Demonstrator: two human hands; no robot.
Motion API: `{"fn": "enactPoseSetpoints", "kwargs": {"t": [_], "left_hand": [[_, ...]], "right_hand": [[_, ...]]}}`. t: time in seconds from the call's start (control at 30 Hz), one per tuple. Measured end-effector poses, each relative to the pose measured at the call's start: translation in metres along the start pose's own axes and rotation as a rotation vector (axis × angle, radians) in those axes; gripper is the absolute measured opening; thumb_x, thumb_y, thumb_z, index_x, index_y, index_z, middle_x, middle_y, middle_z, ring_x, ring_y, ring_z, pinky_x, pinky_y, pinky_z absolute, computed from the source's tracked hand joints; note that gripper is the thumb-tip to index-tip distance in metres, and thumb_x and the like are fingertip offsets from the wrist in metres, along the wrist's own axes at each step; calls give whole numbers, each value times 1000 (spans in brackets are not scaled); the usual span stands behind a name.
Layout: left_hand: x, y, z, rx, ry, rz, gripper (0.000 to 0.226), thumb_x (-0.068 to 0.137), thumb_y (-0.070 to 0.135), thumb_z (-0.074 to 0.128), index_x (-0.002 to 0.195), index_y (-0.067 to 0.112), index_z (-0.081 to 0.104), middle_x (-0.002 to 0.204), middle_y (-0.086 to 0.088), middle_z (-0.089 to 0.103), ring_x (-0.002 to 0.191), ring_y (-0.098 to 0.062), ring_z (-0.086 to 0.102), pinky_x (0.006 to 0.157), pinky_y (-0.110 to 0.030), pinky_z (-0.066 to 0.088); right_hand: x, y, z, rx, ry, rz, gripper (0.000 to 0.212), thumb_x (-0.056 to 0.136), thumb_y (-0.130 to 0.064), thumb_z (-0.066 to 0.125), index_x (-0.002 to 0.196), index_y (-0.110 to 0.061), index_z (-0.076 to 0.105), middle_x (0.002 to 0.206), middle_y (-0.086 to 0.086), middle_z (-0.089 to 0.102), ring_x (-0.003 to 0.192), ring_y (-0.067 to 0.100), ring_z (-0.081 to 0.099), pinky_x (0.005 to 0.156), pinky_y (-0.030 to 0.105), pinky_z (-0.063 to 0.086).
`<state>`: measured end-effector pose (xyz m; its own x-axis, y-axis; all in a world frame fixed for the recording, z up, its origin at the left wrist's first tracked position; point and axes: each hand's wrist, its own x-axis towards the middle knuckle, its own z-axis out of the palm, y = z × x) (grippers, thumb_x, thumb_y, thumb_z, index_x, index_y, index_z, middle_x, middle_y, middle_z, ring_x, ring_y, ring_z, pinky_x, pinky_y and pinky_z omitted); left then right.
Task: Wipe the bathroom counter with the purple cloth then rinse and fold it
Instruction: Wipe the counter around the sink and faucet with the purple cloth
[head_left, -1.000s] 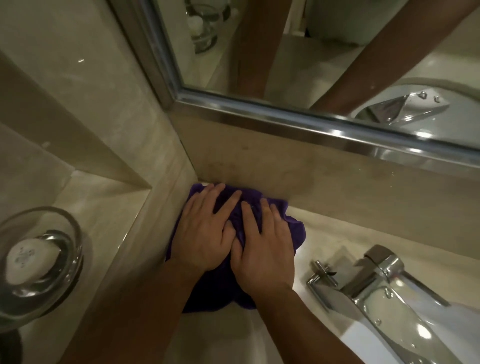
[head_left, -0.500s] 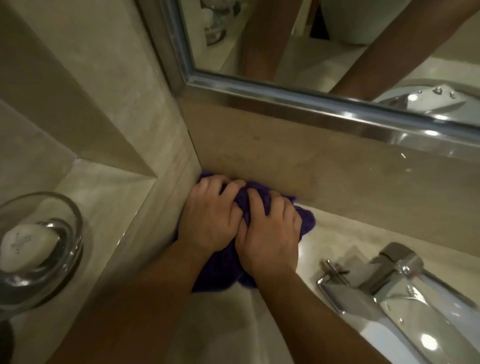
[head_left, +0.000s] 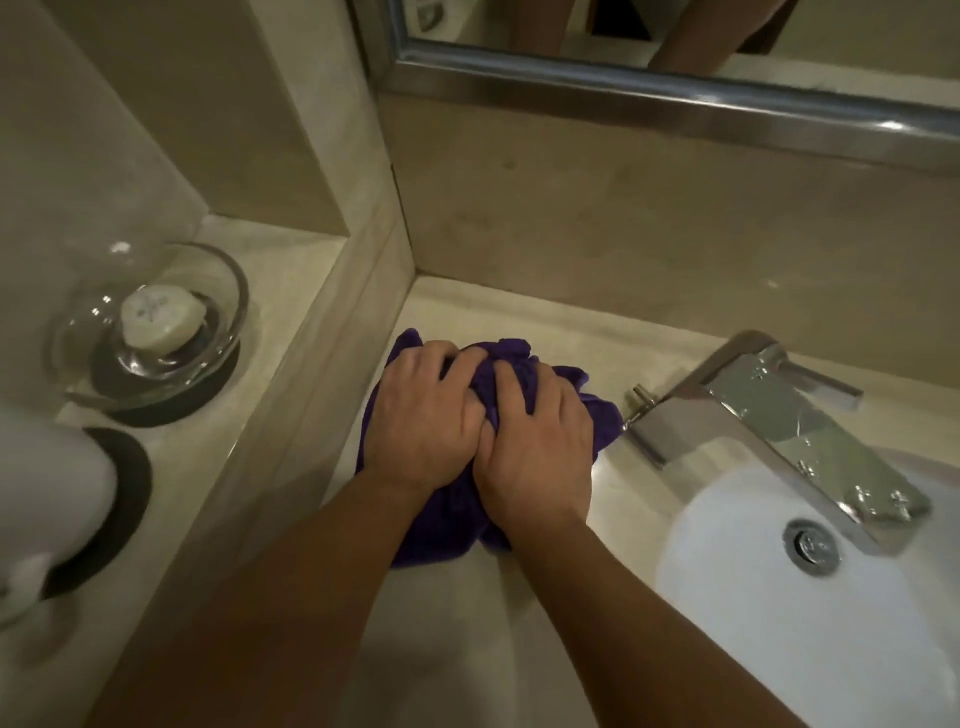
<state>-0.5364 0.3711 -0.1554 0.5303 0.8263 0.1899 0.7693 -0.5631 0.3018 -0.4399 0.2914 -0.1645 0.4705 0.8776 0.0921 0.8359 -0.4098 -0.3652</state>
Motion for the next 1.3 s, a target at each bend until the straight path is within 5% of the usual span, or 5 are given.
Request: {"fn": "enactPoseSetpoints", "kwargs": {"t": [0.8,1.07,1.2,1.3], "left_hand": [[-192,24,-24,-27,-66,181,46,89,25,40,127,15,63,119,-8,62,103,-26,57,95,-42,46],[-214,31,-25,-30,-75,179,48,89,26,38,130,14,61,125,-9,61,110,-26,57,100,-44,44],[-218,39,-28,-1,-100,176,48,88,30,40,130,18,59,137,-12,54,120,-28,51,101,-46,42],[-227,58,-26,5,-111,197,49,86,32,42,129,18,60,143,-8,54,125,-27,49,99,-46,41]], "right_hand": [[-220,-11,-15,13,58,172,53,96,-43,37,143,-23,50,146,12,48,134,32,45,110,48,39],[-241,-1,-20,36,31,134,52,99,-46,32,145,-26,47,153,12,42,142,33,37,115,48,33],[-245,15,-30,-5,-39,74,54,99,-53,29,149,-35,39,164,8,24,151,35,18,122,49,18],[-259,35,-42,-15,-43,63,54,99,-53,30,148,-34,40,162,12,29,149,37,23,121,50,20]]}}
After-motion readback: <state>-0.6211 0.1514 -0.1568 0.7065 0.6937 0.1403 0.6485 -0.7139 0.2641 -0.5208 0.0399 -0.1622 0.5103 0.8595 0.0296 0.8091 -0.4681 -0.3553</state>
